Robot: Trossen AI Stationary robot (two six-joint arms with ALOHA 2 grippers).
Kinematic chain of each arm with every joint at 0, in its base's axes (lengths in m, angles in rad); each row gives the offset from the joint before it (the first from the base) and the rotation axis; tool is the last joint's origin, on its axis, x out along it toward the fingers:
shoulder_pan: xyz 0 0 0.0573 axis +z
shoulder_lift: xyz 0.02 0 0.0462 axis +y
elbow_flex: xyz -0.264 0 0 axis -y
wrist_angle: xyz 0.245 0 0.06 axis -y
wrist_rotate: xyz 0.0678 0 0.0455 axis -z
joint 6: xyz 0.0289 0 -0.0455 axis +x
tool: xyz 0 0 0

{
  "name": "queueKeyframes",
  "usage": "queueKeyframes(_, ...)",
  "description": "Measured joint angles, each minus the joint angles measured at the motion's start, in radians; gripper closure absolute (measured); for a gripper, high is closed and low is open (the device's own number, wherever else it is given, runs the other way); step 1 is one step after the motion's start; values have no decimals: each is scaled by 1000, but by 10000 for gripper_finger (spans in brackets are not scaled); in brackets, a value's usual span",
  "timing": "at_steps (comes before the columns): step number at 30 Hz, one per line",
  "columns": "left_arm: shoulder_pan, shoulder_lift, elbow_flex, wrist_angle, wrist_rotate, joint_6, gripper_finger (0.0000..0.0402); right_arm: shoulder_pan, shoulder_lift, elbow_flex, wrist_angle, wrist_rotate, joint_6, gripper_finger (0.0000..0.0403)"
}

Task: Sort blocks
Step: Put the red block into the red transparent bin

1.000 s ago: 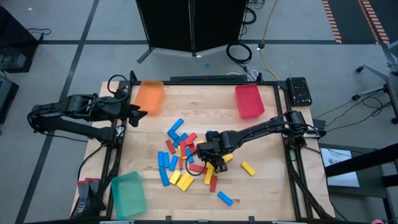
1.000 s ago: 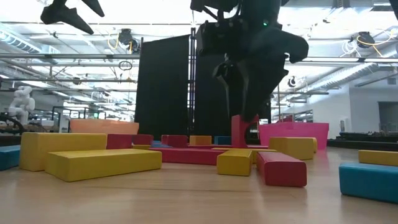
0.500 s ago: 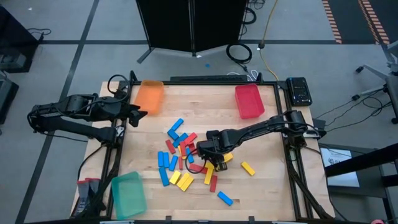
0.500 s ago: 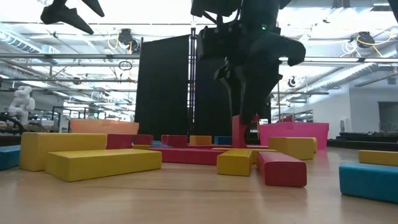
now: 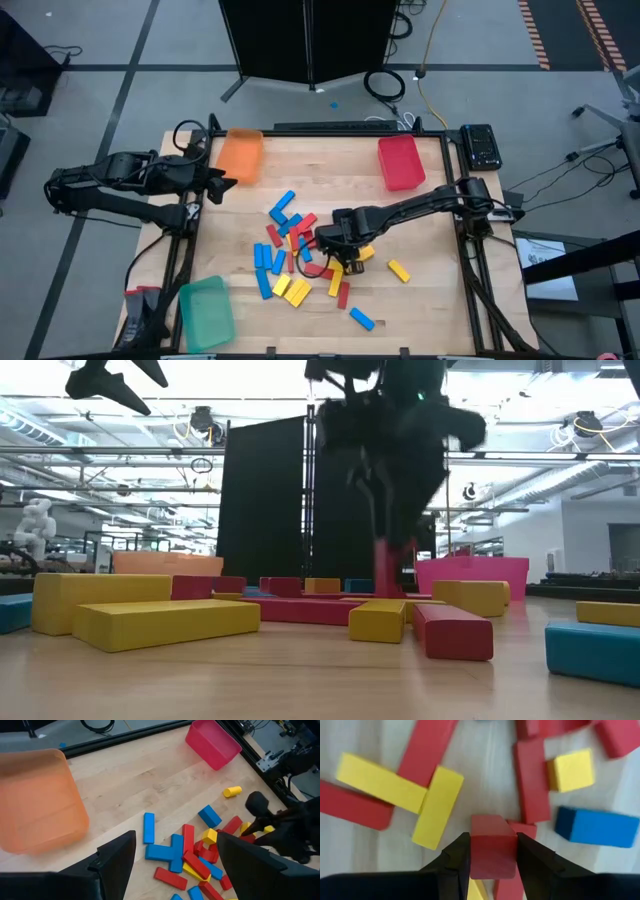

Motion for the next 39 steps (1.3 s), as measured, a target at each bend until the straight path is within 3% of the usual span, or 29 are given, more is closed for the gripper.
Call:
queueKeyframes(11, 0, 0, 0, 2, 0, 24, 117, -64, -63, 277, -93, 105, -73, 285)
queueKeyframes(15, 0, 0, 0, 7, 0, 24, 117, -145, -185, 293, -137, 115, -83, 285)
queueKeyframes(22, 0, 0, 0, 13, -6, 31, 117, -290, -465, 292, -292, 252, -89, 285)
queueKeyframes(28, 0, 0, 0, 14, -56, 30, 117, -428, -635, 287, -411, 455, 18, 285)
queueKeyframes(30, 0, 0, 0, 14, -74, 29, 117, -473, -674, 246, -423, 503, 59, 285)
queueKeyframes(34, 0, 0, 0, 23, -104, 25, 117, -560, -747, 50, -353, 496, 79, 285)
queueKeyframes(39, 0, 0, 0, 39, -154, 32, 117, -640, -853, -278, -139, 404, 73, 285)
